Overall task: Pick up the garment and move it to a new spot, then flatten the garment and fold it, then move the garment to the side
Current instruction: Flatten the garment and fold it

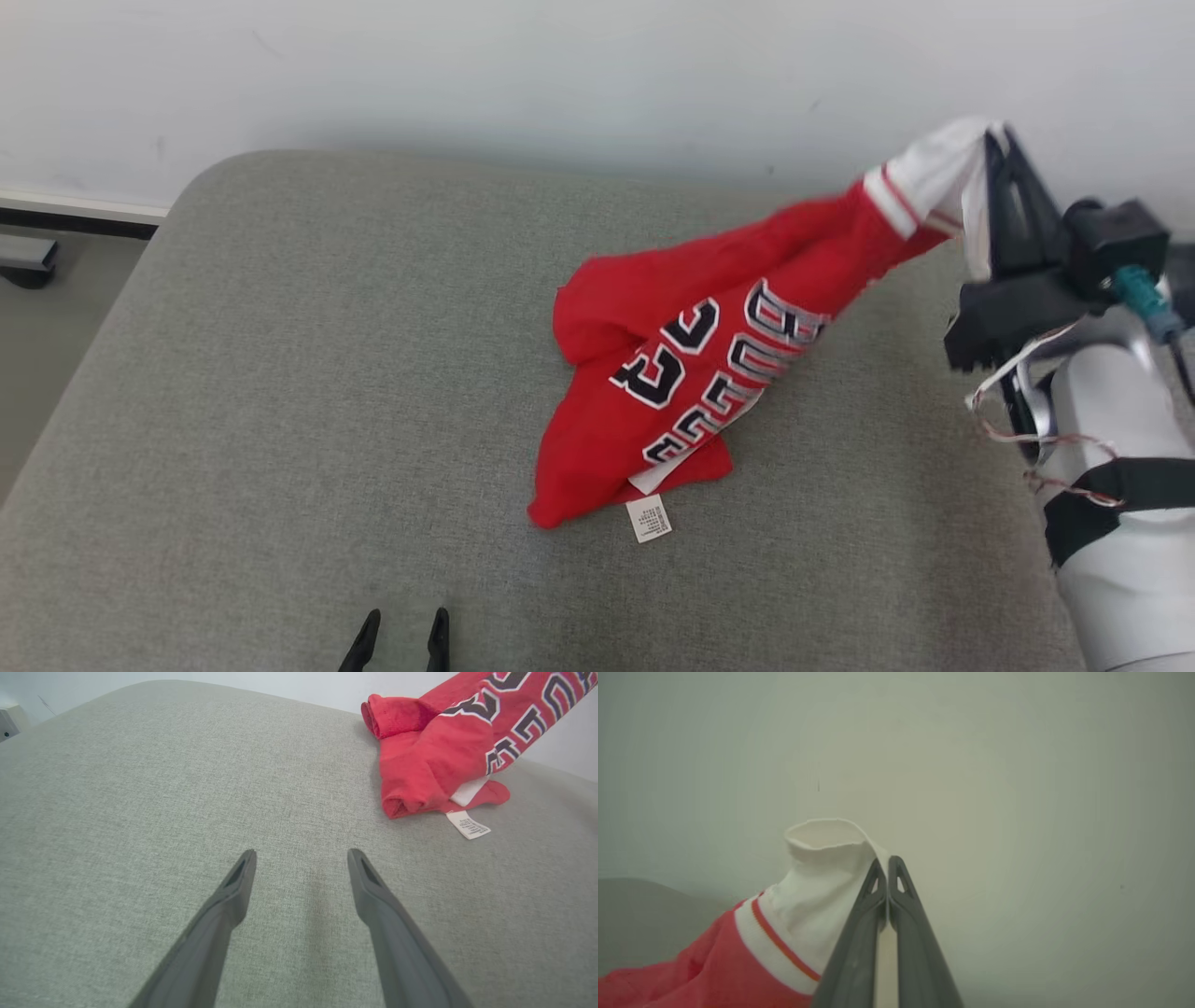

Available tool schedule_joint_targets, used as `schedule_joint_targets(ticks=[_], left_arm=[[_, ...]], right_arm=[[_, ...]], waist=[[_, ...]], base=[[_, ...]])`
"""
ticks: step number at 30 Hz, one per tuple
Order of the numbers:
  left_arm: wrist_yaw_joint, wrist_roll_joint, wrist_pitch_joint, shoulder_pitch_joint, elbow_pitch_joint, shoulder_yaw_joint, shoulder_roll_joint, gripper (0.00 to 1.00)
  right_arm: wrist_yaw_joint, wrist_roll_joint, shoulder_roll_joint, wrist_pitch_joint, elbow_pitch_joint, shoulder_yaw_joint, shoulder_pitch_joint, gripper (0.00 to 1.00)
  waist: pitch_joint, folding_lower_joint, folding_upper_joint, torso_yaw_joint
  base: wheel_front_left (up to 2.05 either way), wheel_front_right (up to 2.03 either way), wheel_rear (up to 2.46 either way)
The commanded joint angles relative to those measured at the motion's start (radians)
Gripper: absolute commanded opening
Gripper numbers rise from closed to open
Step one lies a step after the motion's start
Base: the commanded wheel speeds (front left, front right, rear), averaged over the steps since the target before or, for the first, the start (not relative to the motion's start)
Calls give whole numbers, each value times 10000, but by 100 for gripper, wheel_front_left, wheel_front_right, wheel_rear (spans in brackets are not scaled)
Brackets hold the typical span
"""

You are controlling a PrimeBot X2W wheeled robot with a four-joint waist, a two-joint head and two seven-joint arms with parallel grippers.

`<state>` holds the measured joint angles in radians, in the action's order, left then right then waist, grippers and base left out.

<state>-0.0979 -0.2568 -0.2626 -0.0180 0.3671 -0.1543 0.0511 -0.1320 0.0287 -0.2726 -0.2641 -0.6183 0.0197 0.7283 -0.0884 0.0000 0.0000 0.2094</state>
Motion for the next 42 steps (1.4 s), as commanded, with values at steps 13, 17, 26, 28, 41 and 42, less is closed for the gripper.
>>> schedule_joint_targets(ticks=[13,17,26,28,41,42], left_arm=[[-121,32,-31,265,159,-323,-9,100],[-131,66,-31,265,184,-275,-9,100],[-102,-204,-31,607,119,-877,-7,100],[-101,-283,-31,711,105,-1095,-9,100],[147,-496,-31,373,261,-1238,-12,100],[156,-511,-31,381,237,-1202,-10,100]], right_arm=[[28,-146,155,1,-748,46,620,0],[28,-198,302,4,-54,-36,863,0],[28,281,353,1,-916,885,1738,0],[28,414,246,1,-1286,894,1954,0],[28,1018,352,-12,-3557,220,2309,100],[28,926,417,-16,-3376,229,2229,100]], waist=[[-438,0,0,405],[-474,0,0,540],[-816,0,0,1373],[-991,0,0,1714],[-1135,0,0,2430],[-1086,0,0,2344]], base=[[0,0,0],[0,0,0],[0,0,0],[0,0,0],[0,0,0],[0,0,0]])
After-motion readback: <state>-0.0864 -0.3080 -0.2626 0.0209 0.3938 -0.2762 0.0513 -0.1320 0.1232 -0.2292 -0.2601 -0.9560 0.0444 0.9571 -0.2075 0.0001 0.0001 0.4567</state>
